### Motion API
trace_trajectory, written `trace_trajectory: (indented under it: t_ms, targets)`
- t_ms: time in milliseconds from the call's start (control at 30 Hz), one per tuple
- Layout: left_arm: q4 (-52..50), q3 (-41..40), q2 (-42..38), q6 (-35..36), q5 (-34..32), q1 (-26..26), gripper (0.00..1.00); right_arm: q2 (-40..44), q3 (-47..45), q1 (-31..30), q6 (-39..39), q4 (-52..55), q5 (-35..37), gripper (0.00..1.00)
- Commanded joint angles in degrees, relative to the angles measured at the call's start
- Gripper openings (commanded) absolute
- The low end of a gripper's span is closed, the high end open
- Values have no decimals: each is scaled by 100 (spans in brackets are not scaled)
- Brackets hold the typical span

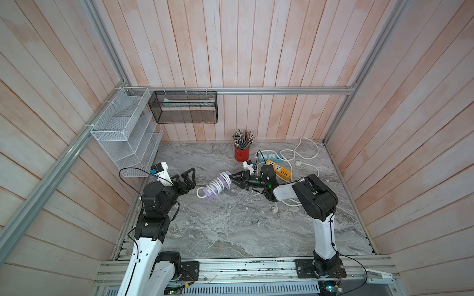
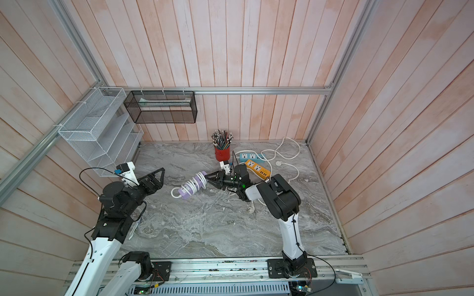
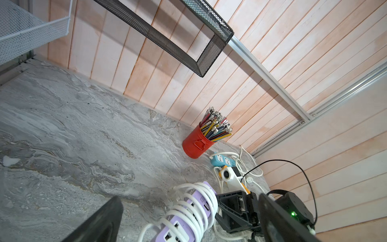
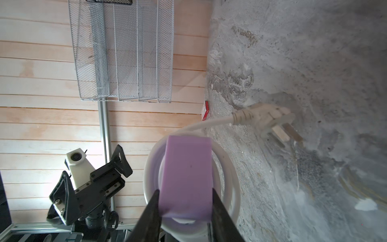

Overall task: Unwrap the cord wrapped around the power strip
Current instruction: Pick up the power strip from the center of the board.

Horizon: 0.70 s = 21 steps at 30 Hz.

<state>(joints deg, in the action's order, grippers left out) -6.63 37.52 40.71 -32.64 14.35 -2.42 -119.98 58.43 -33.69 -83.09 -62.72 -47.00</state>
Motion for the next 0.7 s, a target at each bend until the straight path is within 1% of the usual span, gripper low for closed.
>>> trace_trajectory:
  t_ms: [0, 167, 300, 400, 433, 500, 667]
  targets:
    - [300, -50, 18, -66, 189, -40, 100, 465, -64, 106, -383, -1154, 112, 26]
    - [445, -123, 76, -148, 273, -66, 100, 915, -329, 305, -303, -1145, 331, 26]
    - [751, -266, 163, -340, 464, -101, 100, 1459, -510, 527, -32, -862, 493, 26]
    - [1041, -334, 296, -530, 685, -145, 100, 1914, -612, 698, 215, -449, 626, 26]
    - [1171, -350, 333, -616, 772, -160, 100, 2052, -633, 748, 445, -317, 685, 26]
    - [1532, -398, 464, -862, 1021, -172, 100, 2301, -697, 834, 577, -135, 773, 26]
    - [2832, -545, 982, -1736, 1790, -185, 100, 2619, -744, 926, 582, -92, 803, 26]
